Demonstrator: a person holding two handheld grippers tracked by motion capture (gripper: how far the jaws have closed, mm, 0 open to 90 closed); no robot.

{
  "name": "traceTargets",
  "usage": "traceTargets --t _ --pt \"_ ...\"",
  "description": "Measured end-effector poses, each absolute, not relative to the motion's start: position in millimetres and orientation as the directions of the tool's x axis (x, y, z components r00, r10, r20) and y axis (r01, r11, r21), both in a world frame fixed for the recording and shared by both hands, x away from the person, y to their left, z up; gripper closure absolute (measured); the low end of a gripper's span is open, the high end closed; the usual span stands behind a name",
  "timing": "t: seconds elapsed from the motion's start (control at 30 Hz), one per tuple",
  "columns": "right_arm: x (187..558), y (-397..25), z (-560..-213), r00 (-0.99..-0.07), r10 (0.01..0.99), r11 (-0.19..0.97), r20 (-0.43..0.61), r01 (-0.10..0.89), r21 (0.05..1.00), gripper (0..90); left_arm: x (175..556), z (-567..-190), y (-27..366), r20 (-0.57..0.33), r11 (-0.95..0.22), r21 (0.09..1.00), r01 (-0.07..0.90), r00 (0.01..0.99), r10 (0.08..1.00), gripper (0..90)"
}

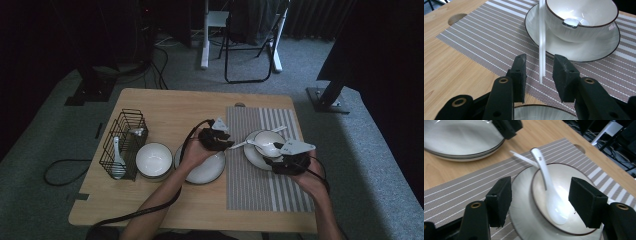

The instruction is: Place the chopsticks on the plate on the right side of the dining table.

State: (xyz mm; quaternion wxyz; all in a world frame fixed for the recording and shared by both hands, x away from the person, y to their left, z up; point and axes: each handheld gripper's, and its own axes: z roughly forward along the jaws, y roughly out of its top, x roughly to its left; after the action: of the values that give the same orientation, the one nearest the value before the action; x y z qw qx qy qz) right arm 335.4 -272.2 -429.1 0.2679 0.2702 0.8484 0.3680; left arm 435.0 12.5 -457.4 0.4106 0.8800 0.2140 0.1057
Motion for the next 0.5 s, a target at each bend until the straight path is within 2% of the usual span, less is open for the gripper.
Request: traceTargets --t 0.5 --pt "366 -280 -419 -0.691 0.679 0.560 -0.247 0.270 0.783 35.0 436 -462 10 0.006 -0.575 0.764 0.292 0.889 0.459 63.4"
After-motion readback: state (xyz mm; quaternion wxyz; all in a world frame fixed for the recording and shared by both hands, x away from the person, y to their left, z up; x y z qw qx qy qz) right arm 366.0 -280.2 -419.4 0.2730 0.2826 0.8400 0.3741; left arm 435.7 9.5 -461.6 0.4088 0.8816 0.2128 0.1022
